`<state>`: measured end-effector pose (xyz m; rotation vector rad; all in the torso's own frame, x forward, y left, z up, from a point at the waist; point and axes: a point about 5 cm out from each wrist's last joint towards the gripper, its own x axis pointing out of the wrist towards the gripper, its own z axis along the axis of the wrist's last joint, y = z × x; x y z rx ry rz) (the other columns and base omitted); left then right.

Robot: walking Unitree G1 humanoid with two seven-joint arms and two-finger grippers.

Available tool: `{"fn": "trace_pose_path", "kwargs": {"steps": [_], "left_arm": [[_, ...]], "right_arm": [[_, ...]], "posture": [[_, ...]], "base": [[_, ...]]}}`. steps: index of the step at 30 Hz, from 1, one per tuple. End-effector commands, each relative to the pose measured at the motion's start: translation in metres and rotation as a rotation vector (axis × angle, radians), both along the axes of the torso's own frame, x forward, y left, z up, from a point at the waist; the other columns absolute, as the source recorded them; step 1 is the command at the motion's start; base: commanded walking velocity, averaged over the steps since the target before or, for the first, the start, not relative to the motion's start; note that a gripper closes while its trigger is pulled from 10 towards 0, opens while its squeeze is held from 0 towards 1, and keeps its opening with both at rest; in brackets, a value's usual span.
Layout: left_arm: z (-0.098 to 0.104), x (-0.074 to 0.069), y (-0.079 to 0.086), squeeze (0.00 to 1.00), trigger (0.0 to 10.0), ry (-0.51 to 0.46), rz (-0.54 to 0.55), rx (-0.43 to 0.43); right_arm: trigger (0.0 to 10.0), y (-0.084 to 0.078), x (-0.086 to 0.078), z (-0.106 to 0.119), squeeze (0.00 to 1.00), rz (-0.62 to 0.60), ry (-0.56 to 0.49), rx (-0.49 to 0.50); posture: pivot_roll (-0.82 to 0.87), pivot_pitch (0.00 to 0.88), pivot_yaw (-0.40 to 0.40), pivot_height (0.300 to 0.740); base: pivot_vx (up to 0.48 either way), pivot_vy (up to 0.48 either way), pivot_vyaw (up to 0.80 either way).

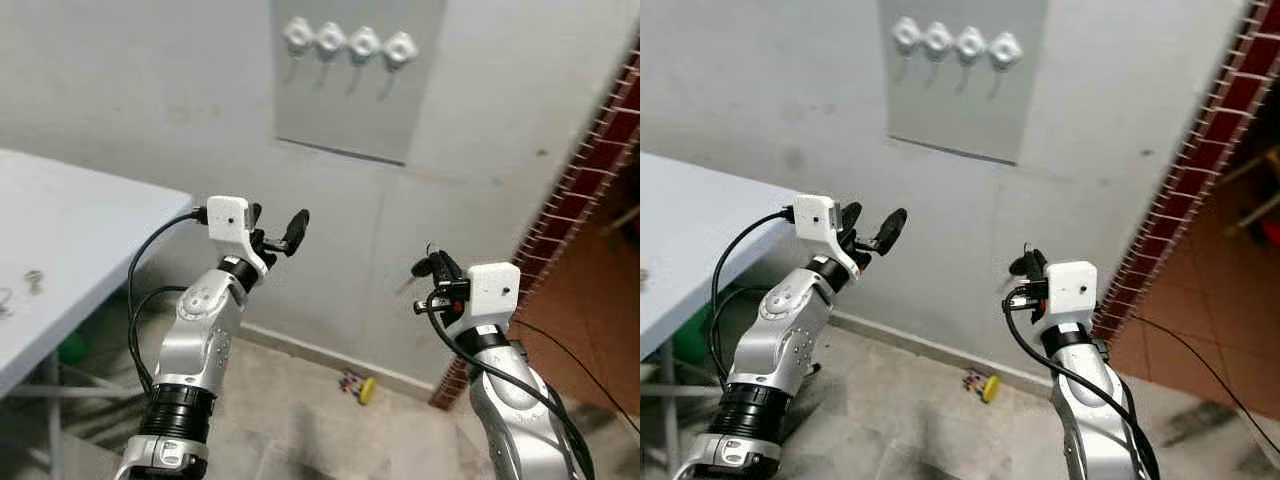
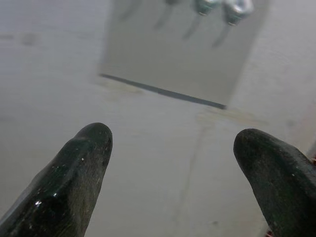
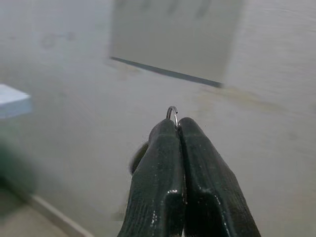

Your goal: Hang keys on a hook

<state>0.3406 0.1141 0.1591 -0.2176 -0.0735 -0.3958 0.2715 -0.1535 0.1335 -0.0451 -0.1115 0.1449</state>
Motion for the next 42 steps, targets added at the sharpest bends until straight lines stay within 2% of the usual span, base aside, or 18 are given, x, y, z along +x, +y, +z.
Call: {"fn": "trace_pose_path", "kwargs": {"steps": [1, 4, 6, 11, 19, 21, 25, 42], "left_arm": [[0.005, 0.0022, 0.0026, 0.0, 10.0, -0.009, 0.014, 0.008], [0.0058, 0.0026, 0.0024, 0.0, 10.0, -0.017, 0.011, 0.021], [0.0063, 0.0024, 0.0017, 0.0, 10.0, -0.035, 0.014, 0.074], [0.0053, 0.0029, 0.0012, 0.0, 10.0, -0.027, 0.02, 0.083], [0.0052, 0.0016, -0.0006, 0.0, 10.0, -0.034, 0.02, 0.128], [0.0063, 0.0032, 0.0013, 0.0, 10.0, -0.021, 0.022, 0.096], [0.0079, 0.003, 0.0017, 0.0, 10.0, -0.033, 0.011, 0.101], [0.011, 0.0038, 0.0019, 0.0, 10.0, -0.035, 0.018, 0.089]], "right_arm": [[10.0, 0.0015, -0.0005, 0.0074, 0.0, 0.012, -0.028, 0.0], [10.0, 0.0015, -0.0002, 0.0076, 0.0, 0.012, -0.028, -0.001], [10.0, 0.0016, -0.0002, 0.0078, 0.0, 0.012, -0.028, 0.0], [10.0, 0.0016, -0.0002, 0.0077, 0.0, 0.013, -0.028, -0.001], [10.0, 0.003, -0.001, 0.007, 0.0, 0.015, -0.026, 0.003], [10.0, 0.0032, -0.0008, 0.0068, 0.0, 0.014, -0.025, 0.003], [10.0, 0.0035, -0.0015, 0.0066, 0.0, 0.013, -0.023, 0.006], [10.0, 0.0035, -0.0017, 0.0064, 0.0, 0.007, -0.022, 0.009]], "posture": [[-0.1, 0.0, -0.059, 0.74], [-0.1, 0.0, -0.061, 0.74], [-0.1, 0.0, -0.061, 0.74], [-0.1, 0.0, -0.06, 0.74], [-0.1, 0.0, -0.06, 0.74], [-0.1, 0.0, -0.058, 0.74], [-0.1, 0.0, -0.056, 0.74], [-0.1, 0.002, -0.052, 0.74]], "base": [[0.0, 0.48, 0.0], [0.0, 0.464, 0.0], [0.454, 0.0, 0.0], [0.453, 0.0, 0.0], [0.0, 0.0, 0.0], [0.0, 0.0, 0.0], [0.0, 0.0, 0.0], [0.325, 0.0, 0.0]]}}
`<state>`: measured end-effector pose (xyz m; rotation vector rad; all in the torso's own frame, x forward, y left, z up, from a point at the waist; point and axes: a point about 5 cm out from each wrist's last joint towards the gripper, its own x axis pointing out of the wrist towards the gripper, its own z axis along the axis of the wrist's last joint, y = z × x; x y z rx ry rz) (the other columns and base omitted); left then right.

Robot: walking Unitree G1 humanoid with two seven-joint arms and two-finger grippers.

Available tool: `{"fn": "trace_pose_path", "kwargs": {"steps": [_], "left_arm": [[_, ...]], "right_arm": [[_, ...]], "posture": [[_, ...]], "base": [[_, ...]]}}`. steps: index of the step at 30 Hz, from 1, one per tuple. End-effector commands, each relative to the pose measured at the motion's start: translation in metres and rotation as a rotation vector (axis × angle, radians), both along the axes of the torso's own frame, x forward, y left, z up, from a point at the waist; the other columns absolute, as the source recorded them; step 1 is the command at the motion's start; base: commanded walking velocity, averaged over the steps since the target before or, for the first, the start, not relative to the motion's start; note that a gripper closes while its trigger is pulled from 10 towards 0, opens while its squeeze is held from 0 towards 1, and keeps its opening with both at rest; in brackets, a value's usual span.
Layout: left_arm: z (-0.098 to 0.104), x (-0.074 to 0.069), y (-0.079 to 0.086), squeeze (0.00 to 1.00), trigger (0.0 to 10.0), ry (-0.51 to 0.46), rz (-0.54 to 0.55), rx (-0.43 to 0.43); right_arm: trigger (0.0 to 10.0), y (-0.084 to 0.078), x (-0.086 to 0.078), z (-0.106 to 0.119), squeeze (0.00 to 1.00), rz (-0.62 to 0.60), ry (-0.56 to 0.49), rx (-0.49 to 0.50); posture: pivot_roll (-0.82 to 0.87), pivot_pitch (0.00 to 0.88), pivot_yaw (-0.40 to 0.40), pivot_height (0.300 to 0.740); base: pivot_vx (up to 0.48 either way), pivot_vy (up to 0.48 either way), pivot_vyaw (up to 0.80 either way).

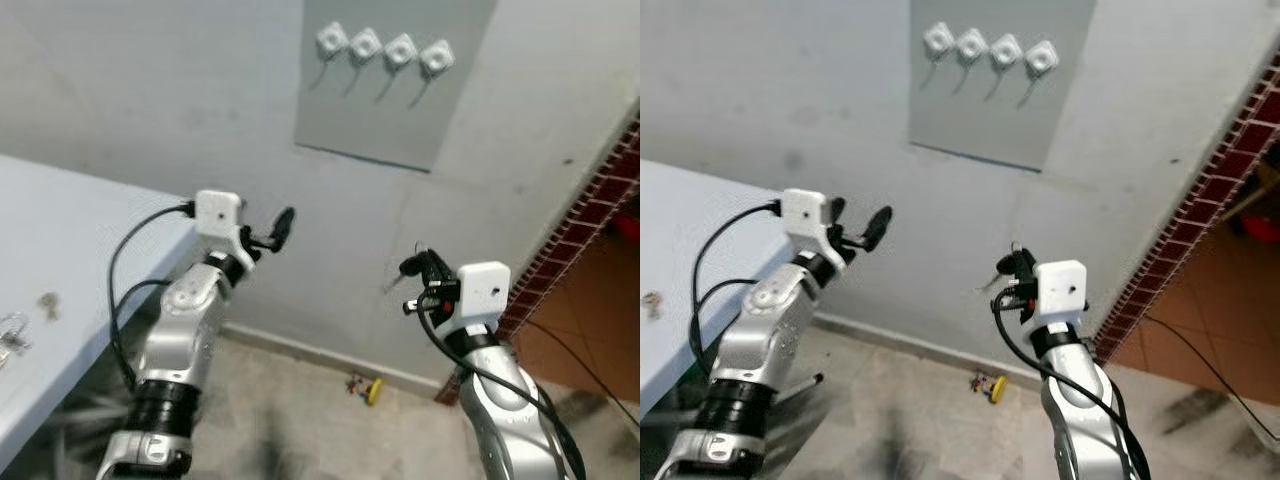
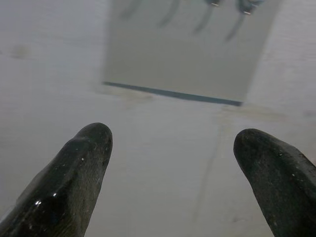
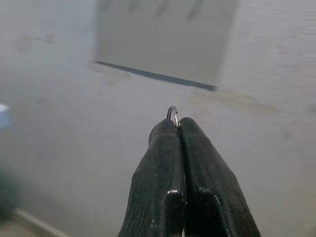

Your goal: Hang keys on a hook

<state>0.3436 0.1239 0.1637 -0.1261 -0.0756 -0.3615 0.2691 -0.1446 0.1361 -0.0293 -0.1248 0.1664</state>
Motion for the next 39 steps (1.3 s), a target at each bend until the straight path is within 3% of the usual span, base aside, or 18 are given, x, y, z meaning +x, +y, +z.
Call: {"fn": "trace_pose_path", "kwargs": {"steps": [1, 29, 32, 39], "left_arm": [[0.006, 0.0, -0.008, 0.0, 10.0, -0.021, -0.024, 0.006], [0.007, 0.0, -0.01, 0.0, 10.0, -0.013, -0.018, -0.015], [0.004, 0.002, -0.01, 0.0, 10.0, 0.022, 0.006, -0.009], [0.016, -0.001, -0.02, 0.0, 10.0, -0.07, -0.067, 0.002]], "right_arm": [[10.0, -0.005, 0.001, 0.004, 0.0, -0.016, -0.011, -0.006], [10.0, -0.006, 0.0, 0.004, 0.0, -0.015, -0.005, -0.008], [10.0, -0.006, 0.0, 0.004, 0.0, -0.014, -0.006, -0.009], [10.0, -0.005, 0.003, 0.005, 0.0, -0.034, -0.021, -0.053]], "posture": [[-0.1, 0.002, -0.052, 0.74], [-0.1, 0.014, -0.056, 0.74], [-0.1, 0.012, -0.059, 0.74], [-0.1, 0.01, -0.059, 0.74]], "base": [[0.345, 0.0, 0.0], [0.347, 0.0, 0.0], [0.179, 0.0, 0.0], [0.0, 0.0, 0.0]]}}
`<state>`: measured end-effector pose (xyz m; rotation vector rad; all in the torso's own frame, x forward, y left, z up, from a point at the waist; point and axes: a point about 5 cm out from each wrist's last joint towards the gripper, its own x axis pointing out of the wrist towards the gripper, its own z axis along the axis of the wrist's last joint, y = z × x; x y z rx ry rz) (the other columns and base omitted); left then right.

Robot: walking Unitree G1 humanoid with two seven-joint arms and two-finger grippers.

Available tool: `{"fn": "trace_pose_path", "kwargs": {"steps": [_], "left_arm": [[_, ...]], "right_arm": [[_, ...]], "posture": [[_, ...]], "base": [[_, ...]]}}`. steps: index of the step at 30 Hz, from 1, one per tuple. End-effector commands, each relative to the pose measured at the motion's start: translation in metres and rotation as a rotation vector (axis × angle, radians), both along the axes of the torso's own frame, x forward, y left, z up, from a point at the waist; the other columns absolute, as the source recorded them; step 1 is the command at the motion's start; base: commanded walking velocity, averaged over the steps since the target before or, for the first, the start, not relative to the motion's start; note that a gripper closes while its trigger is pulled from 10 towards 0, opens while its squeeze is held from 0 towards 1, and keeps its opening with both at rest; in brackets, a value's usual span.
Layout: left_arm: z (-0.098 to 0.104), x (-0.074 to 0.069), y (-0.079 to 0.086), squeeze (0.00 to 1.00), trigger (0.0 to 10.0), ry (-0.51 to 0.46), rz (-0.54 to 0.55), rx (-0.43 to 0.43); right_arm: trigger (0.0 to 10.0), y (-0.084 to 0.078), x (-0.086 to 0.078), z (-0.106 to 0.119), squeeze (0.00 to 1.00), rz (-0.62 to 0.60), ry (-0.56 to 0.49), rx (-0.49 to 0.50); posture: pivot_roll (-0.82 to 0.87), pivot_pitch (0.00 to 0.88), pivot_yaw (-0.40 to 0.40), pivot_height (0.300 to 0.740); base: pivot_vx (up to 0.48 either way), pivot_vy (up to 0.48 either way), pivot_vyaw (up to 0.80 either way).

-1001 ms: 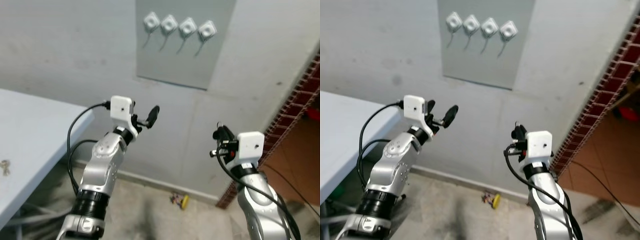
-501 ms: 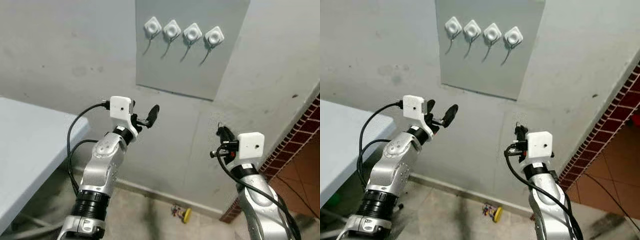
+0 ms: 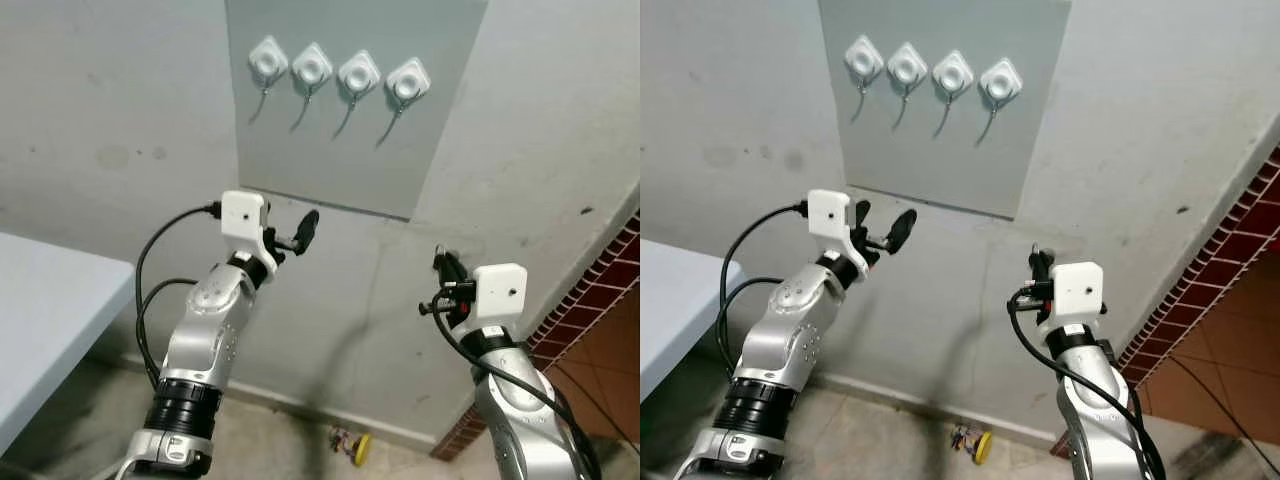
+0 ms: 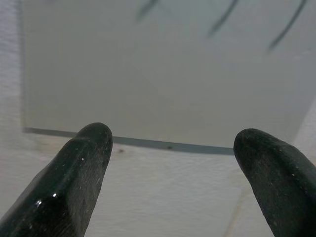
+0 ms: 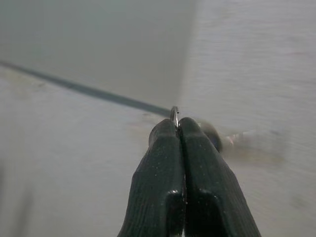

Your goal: Hang keys on a hook

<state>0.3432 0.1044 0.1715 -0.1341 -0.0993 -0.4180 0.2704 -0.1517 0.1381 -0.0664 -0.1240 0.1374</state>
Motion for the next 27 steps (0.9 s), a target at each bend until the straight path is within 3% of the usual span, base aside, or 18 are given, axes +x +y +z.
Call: {"fn": "trace_pose_path", "kwargs": {"steps": [1, 7, 10, 13, 14, 19, 27], "left_arm": [[0.012, -0.002, -0.004, 0.0, 10.0, -0.075, -0.034, 0.03], [0.031, -0.004, -0.023, 0.0, 10.0, -0.163, -0.141, 0.065], [0.038, -0.005, -0.032, 0.0, 10.0, -0.19, -0.205, 0.064], [0.043, -0.007, -0.038, 0.0, 10.0, -0.208, -0.25, 0.059], [0.047, -0.005, -0.039, 0.0, 10.0, -0.213, -0.275, 0.046], [0.056, -0.004, -0.042, 0.0, 10.0, -0.262, -0.315, 0.071], [0.064, -0.003, -0.039, 0.0, 10.0, -0.283, -0.327, 0.055]], "right_arm": [[10.0, 0.002, 0.002, 0.003, 0.0, -0.003, -0.018, -0.025], [10.0, -0.001, 0.016, 0.004, 0.0, -0.082, 0.032, -0.114], [10.0, -0.002, 0.024, 0.008, 0.0, -0.036, 0.057, -0.013], [10.0, -0.005, 0.032, 0.015, 0.0, -0.049, 0.04, -0.023], [10.0, -0.003, 0.038, 0.027, 0.0, -0.029, -0.032, -0.057], [10.0, 0.002, 0.05, 0.046, 0.0, 0.037, -0.107, -0.064], [10.0, 0.012, 0.069, 0.075, 0.0, 0.131, -0.223, 0.02]], "posture": [[-0.1, 0.01, -0.059, 0.74], [-0.1, 0.007, -0.057, 0.74], [-0.1, 0.008, -0.056, 0.74], [-0.1, 0.006, -0.052, 0.74], [-0.11, 0.005, -0.046, 0.74], [-0.11, 0.005, -0.038, 0.74], [-0.11, 0.007, -0.033, 0.74]], "base": [[0.0, 0.0, 0.0], [0.0, 0.0, 0.0], [0.0, 0.0, 0.0], [0.0, 0.0, 0.0], [0.0, 0.0, 0.0], [0.0, 0.0, 0.0], [0.0, 0.0, 0.0]]}}
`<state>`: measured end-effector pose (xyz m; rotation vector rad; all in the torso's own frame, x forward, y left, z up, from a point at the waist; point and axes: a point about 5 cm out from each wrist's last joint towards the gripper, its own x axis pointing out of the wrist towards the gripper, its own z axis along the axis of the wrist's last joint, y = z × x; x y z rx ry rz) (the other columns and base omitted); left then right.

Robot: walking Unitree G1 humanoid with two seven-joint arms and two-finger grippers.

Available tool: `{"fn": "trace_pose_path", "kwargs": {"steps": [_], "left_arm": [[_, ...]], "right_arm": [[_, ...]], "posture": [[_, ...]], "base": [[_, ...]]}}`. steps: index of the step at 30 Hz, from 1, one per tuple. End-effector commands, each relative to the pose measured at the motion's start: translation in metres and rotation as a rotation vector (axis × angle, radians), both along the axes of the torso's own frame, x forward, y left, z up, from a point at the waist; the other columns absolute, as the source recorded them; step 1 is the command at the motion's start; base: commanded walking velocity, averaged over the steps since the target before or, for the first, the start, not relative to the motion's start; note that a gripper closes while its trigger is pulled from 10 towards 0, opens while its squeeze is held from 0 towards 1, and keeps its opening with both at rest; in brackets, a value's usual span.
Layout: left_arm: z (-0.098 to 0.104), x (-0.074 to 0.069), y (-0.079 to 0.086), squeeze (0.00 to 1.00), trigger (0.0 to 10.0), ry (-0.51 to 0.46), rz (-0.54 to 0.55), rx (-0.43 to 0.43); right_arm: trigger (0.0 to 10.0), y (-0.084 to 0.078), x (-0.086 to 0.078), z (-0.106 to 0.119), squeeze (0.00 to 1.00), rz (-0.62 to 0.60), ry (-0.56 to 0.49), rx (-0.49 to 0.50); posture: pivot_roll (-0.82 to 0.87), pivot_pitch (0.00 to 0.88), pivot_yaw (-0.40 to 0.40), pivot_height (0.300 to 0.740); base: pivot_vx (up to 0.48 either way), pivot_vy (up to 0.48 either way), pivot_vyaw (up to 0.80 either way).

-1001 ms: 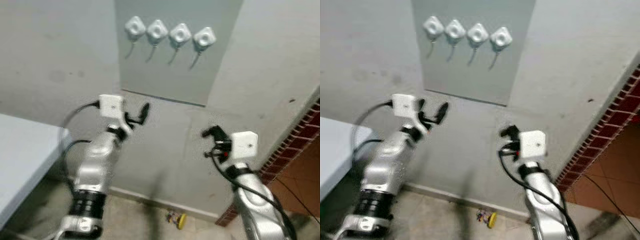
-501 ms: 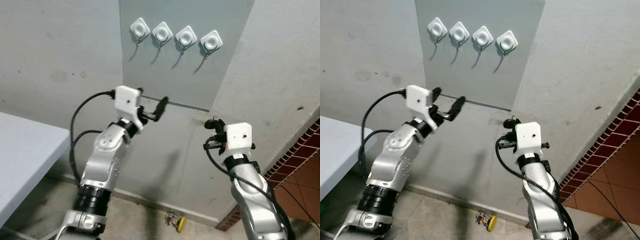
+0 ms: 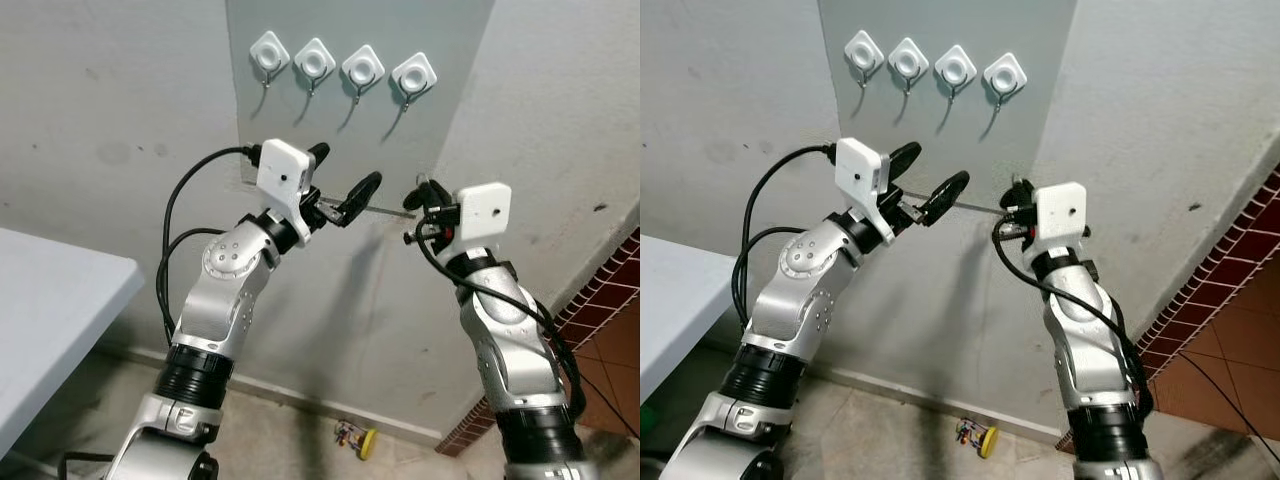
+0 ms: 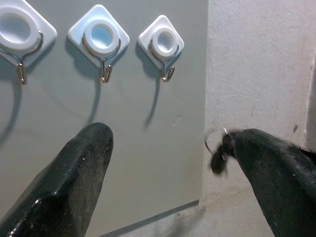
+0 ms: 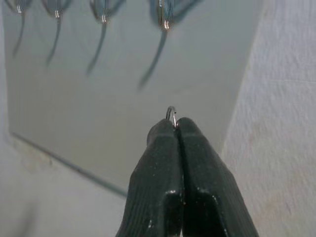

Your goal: Hang keys on a hook

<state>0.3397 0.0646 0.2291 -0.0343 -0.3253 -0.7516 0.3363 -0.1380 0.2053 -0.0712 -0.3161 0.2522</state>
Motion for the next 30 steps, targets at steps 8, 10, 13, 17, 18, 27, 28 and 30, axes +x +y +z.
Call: {"fn": "trace_pose_path", "kwargs": {"steps": [8, 10, 13, 17, 18, 27, 28, 30], "left_arm": [[0.006, -0.001, 0.005, 0.0, 10.0, -0.027, -0.001, -0.014], [0.006, -0.001, 0.007, 0.0, 10.0, -0.026, 0.004, -0.012], [0.006, -0.001, 0.007, 0.0, 10.0, -0.025, 0.007, -0.018], [0.006, -0.001, 0.008, 0.0, 10.0, -0.023, 0.012, -0.018], [0.005, -0.001, 0.008, 0.0, 10.0, -0.022, 0.013, -0.018], [0.005, -0.001, 0.008, 0.0, 10.0, -0.02, 0.02, -0.022], [0.005, -0.002, 0.008, 0.0, 10.0, -0.021, 0.021, -0.021], [0.005, -0.002, 0.007, 0.0, 10.0, -0.021, 0.021, -0.023]], "right_arm": [[10.0, 0.008, 0.013, 0.028, 0.0, 0.11, -0.094, 0.054], [10.0, 0.01, 0.016, 0.034, 0.0, 0.129, -0.119, 0.062], [10.0, 0.012, 0.02, 0.041, 0.0, 0.15, -0.141, 0.075], [10.0, 0.012, 0.022, 0.048, 0.0, 0.157, -0.17, 0.098], [10.0, 0.012, 0.023, 0.05, 0.0, 0.162, -0.177, 0.112], [10.0, 0.012, 0.028, 0.056, 0.0, 0.173, -0.195, 0.147], [10.0, 0.011, 0.029, 0.055, 0.0, 0.173, -0.19, 0.157], [10.0, 0.009, 0.031, 0.053, 0.0, 0.17, -0.175, 0.182]], "posture": [[-0.1, 0.007, -0.045, 0.74], [-0.09, 0.006, -0.048, 0.74], [-0.09, 0.005, -0.05, 0.74], [-0.08, 0.004, -0.053, 0.74], [-0.08, 0.003, -0.056, 0.74], [-0.07, 0.0, -0.062, 0.74], [-0.07, 0.0, -0.062, 0.74], [-0.07, 0.0, -0.062, 0.74]], "base": [[0.0, 0.0, 0.0], [0.0, 0.0, 0.0], [0.0, 0.0, 0.0], [0.0, 0.0, 0.0], [0.0, 0.0, 0.0], [0.0, 0.0, 0.0], [0.0, 0.0, 0.0], [0.0, 0.0, 0.0]]}}
